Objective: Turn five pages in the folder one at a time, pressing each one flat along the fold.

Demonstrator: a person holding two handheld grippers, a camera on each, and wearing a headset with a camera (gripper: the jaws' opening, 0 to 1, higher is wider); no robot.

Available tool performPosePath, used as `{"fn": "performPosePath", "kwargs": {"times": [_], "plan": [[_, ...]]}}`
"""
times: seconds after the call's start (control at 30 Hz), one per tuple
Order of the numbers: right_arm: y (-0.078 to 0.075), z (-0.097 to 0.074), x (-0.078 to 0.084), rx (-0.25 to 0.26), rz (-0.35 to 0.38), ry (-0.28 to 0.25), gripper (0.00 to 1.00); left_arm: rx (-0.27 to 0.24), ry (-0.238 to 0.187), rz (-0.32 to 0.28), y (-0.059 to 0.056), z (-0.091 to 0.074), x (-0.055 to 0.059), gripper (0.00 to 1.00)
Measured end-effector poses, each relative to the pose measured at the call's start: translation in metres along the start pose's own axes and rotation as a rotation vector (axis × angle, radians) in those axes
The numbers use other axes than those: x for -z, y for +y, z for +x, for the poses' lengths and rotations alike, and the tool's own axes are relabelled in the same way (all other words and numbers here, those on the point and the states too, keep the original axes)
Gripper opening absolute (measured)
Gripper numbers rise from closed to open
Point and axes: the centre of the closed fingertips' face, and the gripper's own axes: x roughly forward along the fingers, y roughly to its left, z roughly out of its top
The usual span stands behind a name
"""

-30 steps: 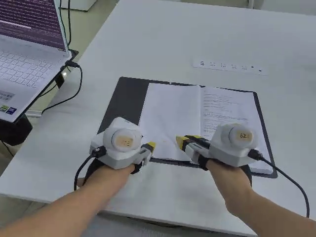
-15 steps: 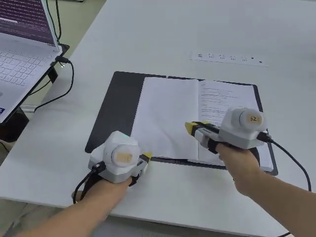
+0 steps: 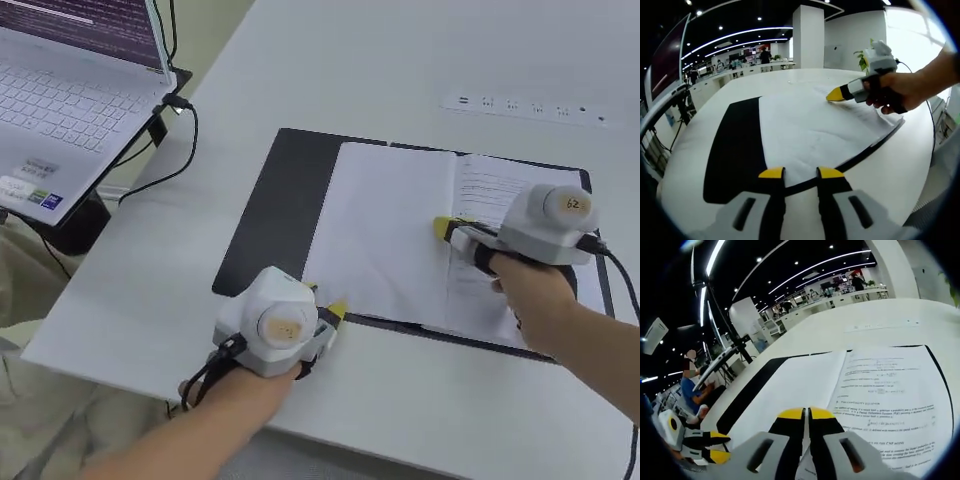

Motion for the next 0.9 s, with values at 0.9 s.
{"fn": "performPosePath", "kwargs": {"times": [0.9], "plan": [[-0.046,0.057,-0.057,0.012,0.015,-0.076,0.00,-0.010,-0.016,-0.009,-0.001,-0.003,-0.001,0.23]]}}
